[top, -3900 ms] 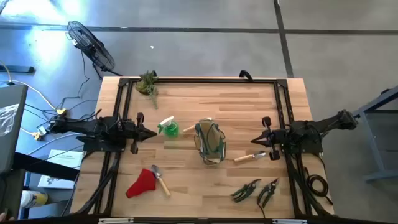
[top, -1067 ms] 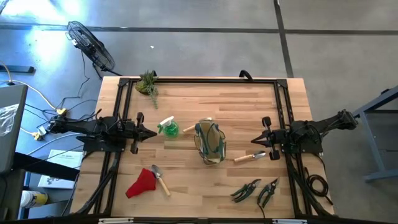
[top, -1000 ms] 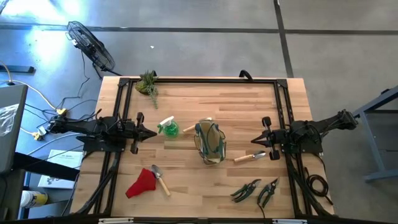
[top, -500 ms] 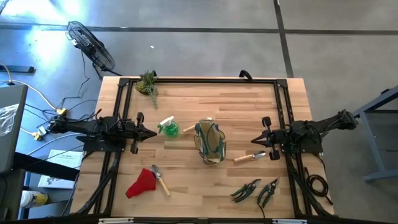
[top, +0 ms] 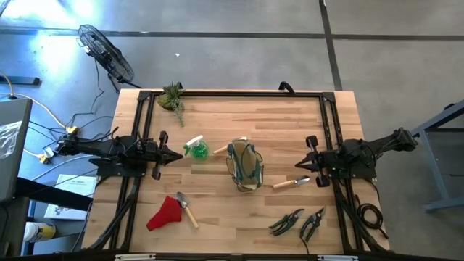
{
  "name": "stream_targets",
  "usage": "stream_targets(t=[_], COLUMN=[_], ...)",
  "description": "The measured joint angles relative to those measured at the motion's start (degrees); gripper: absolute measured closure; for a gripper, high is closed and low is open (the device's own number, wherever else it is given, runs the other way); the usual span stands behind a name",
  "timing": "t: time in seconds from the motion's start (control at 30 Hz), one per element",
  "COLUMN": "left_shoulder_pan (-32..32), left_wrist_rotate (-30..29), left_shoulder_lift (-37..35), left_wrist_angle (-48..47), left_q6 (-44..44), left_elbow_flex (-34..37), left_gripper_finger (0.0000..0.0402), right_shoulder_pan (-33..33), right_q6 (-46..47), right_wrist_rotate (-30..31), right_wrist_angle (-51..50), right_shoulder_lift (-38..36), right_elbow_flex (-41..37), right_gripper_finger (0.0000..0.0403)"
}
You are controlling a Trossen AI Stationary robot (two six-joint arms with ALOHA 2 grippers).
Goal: Pick & Place Garden tools in Gardening bag
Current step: Put the green spray bottle into the light brown gardening bag
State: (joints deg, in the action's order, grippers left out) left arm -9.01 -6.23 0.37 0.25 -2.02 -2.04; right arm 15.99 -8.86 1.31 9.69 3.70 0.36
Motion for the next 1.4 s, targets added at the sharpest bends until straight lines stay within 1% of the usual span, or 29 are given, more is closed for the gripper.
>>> stream_targets(t=[0.1, 0.2, 0.27, 0.47, 0.53, 0.63, 0.7, 0.8, 0.9, 0.97, 1.03, 1.1, 1.17, 1.23, 1.4], left_shoulder_pan=[0.0, 0.0, 0.0, 0.0, 0.0, 0.0, 0.0, 0.0, 0.0, 0.0, 0.0, 0.0, 0.0, 0.0, 0.0], left_wrist_rotate=[-1.4, -6.3, -9.0, -10.1, -11.8, -16.1, -16.8, -15.3, -13.6, -13.5, -12.9, -11.7, -11.3, -11.2, -11.9], left_shoulder_lift=[0.0, 0.0, 0.0, 0.1, 0.1, 0.1, 0.2, 0.3, 1.2, 1.7, 2.2, 3.1, 4.5, 6.3, 14.0], left_wrist_angle=[0.0, 0.3, 0.5, 0.3, 0.1, -2.7, -5.5, -8.9, -9.5, -9.3, -9.8, -12.7, -15.7, -18.6, -23.2], left_q6=[0.1, 0.0, -2.2, -2.7, -2.7, -2.7, -2.6, -2.8, -3.2, -3.3, -5.5, -7.6, -9.7, -11.9, -13.7], left_elbow_flex=[0.0, 0.0, 0.0, -0.1, -0.3, -1.7, -3.4, -5.6, -6.8, -7.8, -9.1, -11.2, -14.0, -16.7, -22.5], left_gripper_finger=[0.0402, 0.0402, 0.0402, 0.0402, 0.0402, 0.0401, 0.0395, 0.0375, 0.0342, 0.0317, 0.029, 0.0265, 0.0245, 0.023, 0.021], right_shoulder_pan=[0.0, 0.0, 0.0, 0.0, 0.0, 0.0, 0.0, 0.0, 0.0, 0.0, 0.0, 0.0, 0.0, 0.0, 0.0], right_q6=[0.0, 0.0, 0.2, 5.5, 5.9, 5.7, 5.7, 5.7, 6.1, 6.2, 6.5, 8.0, 9.0, 10.2, 15.2], right_wrist_rotate=[-1.3, -1.4, -1.5, -1.5, -1.5, -1.5, -1.0, 4.0, 9.0, 9.7, 9.7, 10.3, 12.4, 13.8, 12.4], right_wrist_angle=[1.9, 2.2, 2.2, 2.7, 3.0, 2.9, 2.8, 2.8, 2.8, 2.8, 2.9, 3.0, 3.0, 2.9, -0.7], right_shoulder_lift=[0.0, 0.0, 0.0, 0.0, 0.0, 0.0, 0.0, 0.0, 0.0, 0.0, 0.0, 0.0, 0.0, 0.0, 0.0], right_elbow_flex=[0.0, 0.0, 0.0, 0.0, 0.0, 0.0, 0.0, 0.0, 0.0, 0.0, 0.0, 0.0, 0.0, 0.0, 0.0], right_gripper_finger=[0.04, 0.04, 0.04, 0.04, 0.04, 0.04, 0.04, 0.04, 0.04, 0.04, 0.04, 0.04, 0.04, 0.04, 0.04])
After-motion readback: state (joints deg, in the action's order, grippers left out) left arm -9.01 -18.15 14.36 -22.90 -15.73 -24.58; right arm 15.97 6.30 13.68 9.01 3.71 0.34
